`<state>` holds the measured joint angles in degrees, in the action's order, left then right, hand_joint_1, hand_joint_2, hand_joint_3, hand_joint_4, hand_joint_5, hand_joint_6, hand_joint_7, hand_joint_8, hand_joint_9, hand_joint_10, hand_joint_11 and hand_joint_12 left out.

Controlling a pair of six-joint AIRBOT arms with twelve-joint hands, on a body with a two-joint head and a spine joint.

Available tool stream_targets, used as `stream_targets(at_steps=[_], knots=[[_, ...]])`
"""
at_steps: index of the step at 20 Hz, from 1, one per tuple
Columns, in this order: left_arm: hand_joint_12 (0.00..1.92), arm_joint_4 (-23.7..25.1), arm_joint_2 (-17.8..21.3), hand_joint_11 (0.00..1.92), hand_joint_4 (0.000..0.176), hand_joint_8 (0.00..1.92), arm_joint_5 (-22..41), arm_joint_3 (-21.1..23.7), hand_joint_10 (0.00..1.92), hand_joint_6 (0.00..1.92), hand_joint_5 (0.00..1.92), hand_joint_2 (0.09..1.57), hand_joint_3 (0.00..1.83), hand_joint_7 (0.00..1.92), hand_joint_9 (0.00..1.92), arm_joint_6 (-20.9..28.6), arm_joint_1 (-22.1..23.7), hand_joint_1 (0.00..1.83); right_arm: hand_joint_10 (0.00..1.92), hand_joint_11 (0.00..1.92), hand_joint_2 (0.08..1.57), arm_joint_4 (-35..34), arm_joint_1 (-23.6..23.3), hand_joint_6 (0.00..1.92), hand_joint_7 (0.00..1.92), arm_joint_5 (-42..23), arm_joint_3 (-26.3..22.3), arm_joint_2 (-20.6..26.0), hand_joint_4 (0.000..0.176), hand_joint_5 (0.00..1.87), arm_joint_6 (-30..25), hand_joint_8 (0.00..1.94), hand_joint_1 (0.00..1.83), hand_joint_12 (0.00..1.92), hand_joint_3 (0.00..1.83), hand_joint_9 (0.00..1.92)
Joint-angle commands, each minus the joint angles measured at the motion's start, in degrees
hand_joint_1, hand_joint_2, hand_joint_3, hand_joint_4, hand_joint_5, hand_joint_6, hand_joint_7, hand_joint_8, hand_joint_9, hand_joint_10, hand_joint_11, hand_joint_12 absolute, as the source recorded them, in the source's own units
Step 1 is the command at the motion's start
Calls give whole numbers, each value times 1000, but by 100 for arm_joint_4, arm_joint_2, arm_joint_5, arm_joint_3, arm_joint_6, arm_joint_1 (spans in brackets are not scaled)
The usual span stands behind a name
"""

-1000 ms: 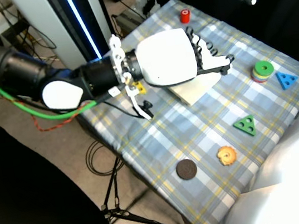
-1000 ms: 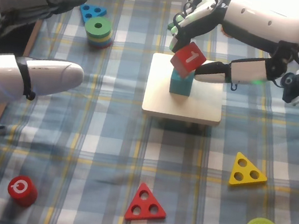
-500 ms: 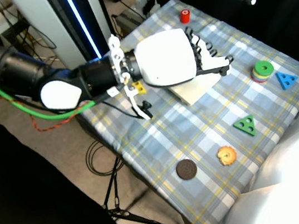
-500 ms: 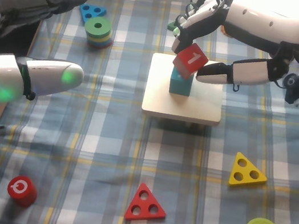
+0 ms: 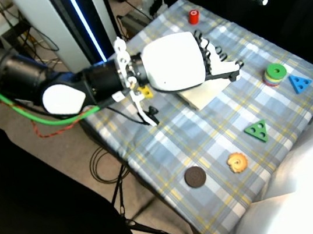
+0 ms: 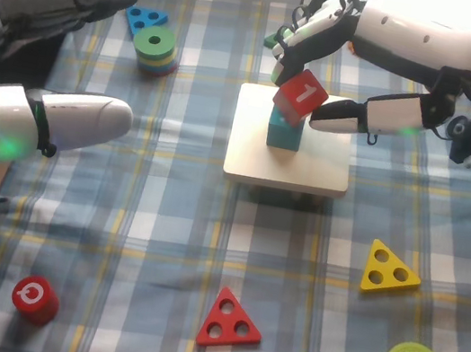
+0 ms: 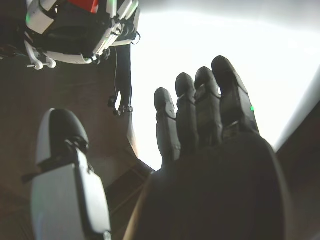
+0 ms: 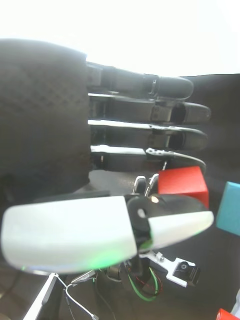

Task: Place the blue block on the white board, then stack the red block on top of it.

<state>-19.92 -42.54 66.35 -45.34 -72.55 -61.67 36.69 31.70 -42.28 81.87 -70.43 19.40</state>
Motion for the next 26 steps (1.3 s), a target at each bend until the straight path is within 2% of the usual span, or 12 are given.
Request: stream_targets(at_steps=[1,8,9,10,11,12,13,14,25,26], knots=[[537,69,-21,0,95,0,701,-25,1,0,457,892,0,363,230,69,49,787,1,172,1142,-244,-59,1067,857,-546,-13,0,0,921,-27,1,1094,1048,0,751],[540,70,-23,0,86,0,705,-28,0,1,464,896,1,367,232,77,50,779,6,195,1140,-202,-59,1072,833,-525,-7,0,0,920,-27,1,1064,1053,0,745],[538,70,-23,0,90,1,705,-29,1,0,464,895,1,369,233,79,50,773,4,203,1140,-198,-59,1072,828,-524,-6,0,14,920,-27,1,1058,1055,0,743],[539,70,-23,0,90,1,707,-30,1,0,461,896,1,368,233,81,50,771,2,197,1139,-197,-59,1075,815,-523,-3,0,48,918,-27,2,1044,1057,0,736],[558,71,-23,0,95,1,708,-31,2,0,459,893,0,369,238,83,50,772,1,198,1140,-195,-59,1079,813,-523,3,0,67,916,-27,2,1035,1062,0,736],[564,71,-23,0,96,2,708,-32,3,0,456,893,0,371,241,84,50,774,4,177,1078,-195,-60,444,796,-523,7,0,0,817,-27,4,1006,1071,0,720],[566,71,-25,0,93,2,709,-33,2,1,459,895,1,372,239,84,50,770,3,171,1062,-195,-60,162,789,-523,14,0,0,845,-27,2,990,1084,0,717],[567,71,-25,0,92,2,710,-33,2,2,460,894,0,373,239,86,50,763,2,169,1059,-195,-60,55,786,-523,19,0,0,865,-27,1,988,1092,0,716],[589,72,-27,0,89,2,716,-33,2,2,466,900,2,372,243,87,49,770,0,153,1057,-202,-60,0,752,-513,57,0,0,779,-27,0,959,1093,0,700],[587,72,-28,0,88,2,716,-33,2,1,465,902,2,375,243,87,49,776,0,99,1049,-203,-60,0,617,-514,55,0,0,602,-27,0,958,1123,0,621]])
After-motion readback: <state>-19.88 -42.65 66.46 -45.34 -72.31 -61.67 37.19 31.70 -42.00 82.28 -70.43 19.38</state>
